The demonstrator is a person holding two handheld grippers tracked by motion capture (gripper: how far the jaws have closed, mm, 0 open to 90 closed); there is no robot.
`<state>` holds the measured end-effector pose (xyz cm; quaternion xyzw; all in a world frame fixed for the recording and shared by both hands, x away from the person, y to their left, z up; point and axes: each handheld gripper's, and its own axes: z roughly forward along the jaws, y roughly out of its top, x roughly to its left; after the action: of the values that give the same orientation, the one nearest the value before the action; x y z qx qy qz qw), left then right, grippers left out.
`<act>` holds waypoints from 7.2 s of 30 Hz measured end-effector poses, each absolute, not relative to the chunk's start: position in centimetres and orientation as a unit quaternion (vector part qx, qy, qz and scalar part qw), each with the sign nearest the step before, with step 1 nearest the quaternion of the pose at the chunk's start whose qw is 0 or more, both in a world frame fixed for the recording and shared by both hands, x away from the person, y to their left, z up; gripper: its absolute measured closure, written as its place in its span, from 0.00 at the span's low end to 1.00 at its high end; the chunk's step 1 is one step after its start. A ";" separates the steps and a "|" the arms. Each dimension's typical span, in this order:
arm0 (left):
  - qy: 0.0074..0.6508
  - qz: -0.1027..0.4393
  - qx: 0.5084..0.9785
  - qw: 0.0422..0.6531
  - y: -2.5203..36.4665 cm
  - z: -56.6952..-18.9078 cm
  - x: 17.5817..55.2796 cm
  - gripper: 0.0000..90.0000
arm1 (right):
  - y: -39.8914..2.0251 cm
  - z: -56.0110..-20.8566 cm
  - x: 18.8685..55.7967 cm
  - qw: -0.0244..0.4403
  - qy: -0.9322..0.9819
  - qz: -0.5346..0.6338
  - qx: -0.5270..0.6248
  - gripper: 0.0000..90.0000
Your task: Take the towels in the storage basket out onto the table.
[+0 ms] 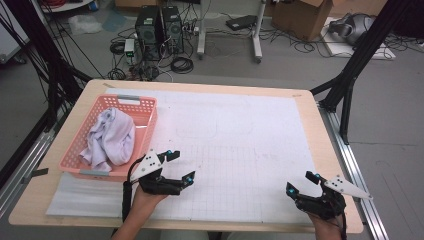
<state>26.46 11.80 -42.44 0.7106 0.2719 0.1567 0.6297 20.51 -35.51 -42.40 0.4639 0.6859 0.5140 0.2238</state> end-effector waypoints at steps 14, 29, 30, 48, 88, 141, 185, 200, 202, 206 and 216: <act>0.273 0.160 0.708 0.631 12.1 -42.2 26.4 0.15 | -34.9 -42.3 20.7 0.230 0.690 0.509 0.460 0.12; 0.275 0.160 0.707 0.632 12.0 -42.2 26.4 0.15 | -35.1 -42.3 20.5 0.236 0.688 0.508 0.461 0.12; 0.274 0.160 0.708 0.631 12.0 -42.2 26.4 0.15 | -35.1 -42.3 20.5 0.235 0.688 0.508 0.462 0.12; 0.272 0.161 0.708 0.632 11.9 -42.1 26.4 0.15 | -35.2 -42.3 20.4 0.236 0.685 0.508 0.466 0.12; 0.323 0.184 0.694 0.617 19.5 -35.0 28.7 0.15 | -35.3 -42.3 20.8 0.231 0.684 0.507 0.471 0.12; 0.523 0.190 0.785 0.272 28.6 -41.2 38.9 0.04 | -35.2 -42.5 20.7 0.231 0.683 0.503 0.476 0.12; 0.520 0.154 0.782 0.308 27.3 -40.8 38.7 0.52 | -35.8 -42.2 20.5 0.232 0.672 0.514 0.480 0.12; 0.551 0.201 0.764 0.270 28.0 -40.6 39.0 0.21 | -35.5 -42.4 20.6 0.229 0.675 0.509 0.482 0.12; 0.559 0.188 0.767 0.252 27.9 -41.4 39.3 0.20 | -35.5 -42.4 20.6 0.230 0.676 0.509 0.481 0.12; 0.569 0.174 0.764 0.249 27.7 -42.1 39.8 0.10 | -35.5 -42.4 20.6 0.230 0.675 0.511 0.480 0.12; 0.549 0.218 0.782 0.199 26.5 -41.9 39.6 0.61 | -35.4 -42.3 20.6 0.226 0.676 0.513 0.478 0.12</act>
<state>39.64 26.51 -41.94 0.7824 0.5485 0.2177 0.1988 20.59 -35.39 -42.34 0.4781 0.6764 0.5128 0.2257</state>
